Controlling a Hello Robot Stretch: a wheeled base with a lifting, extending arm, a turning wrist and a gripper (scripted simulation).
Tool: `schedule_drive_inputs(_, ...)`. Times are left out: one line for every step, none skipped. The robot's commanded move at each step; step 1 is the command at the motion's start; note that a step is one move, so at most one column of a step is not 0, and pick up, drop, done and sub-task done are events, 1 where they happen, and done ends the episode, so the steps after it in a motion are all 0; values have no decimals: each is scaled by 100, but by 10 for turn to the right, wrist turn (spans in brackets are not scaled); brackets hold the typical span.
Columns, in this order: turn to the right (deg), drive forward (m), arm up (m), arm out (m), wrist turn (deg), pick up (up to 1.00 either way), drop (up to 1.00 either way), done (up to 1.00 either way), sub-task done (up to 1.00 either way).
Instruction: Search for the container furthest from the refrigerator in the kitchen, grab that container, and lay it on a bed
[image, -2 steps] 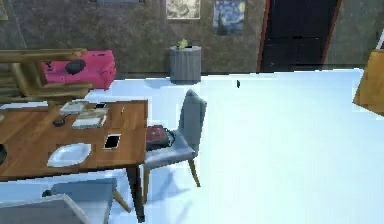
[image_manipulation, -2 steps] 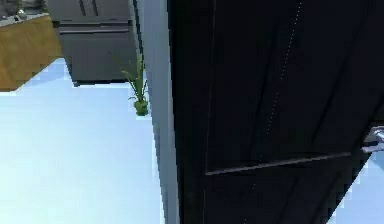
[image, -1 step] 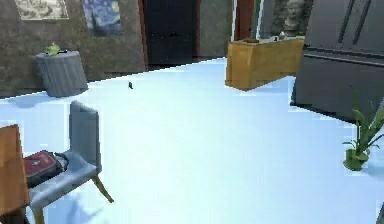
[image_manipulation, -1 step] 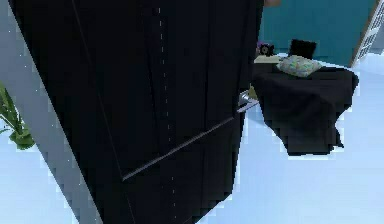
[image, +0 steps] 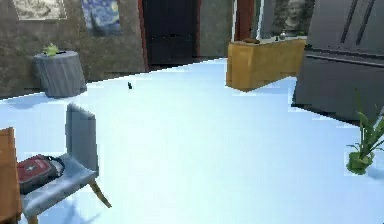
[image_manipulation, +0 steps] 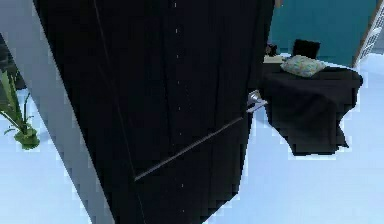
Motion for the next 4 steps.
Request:
schedule_drive_inputs(180, 0, 0, 0, 0, 0, 0, 0, 0)
schedule_drive_inputs(0, 45, 0, 0, 0, 0, 0, 0, 0)
schedule_drive_inputs(120, 0, 0, 0, 0, 0, 0, 0, 0)
schedule_drive_inputs(0, 100, 0, 0, 0, 0, 0, 0, 0)
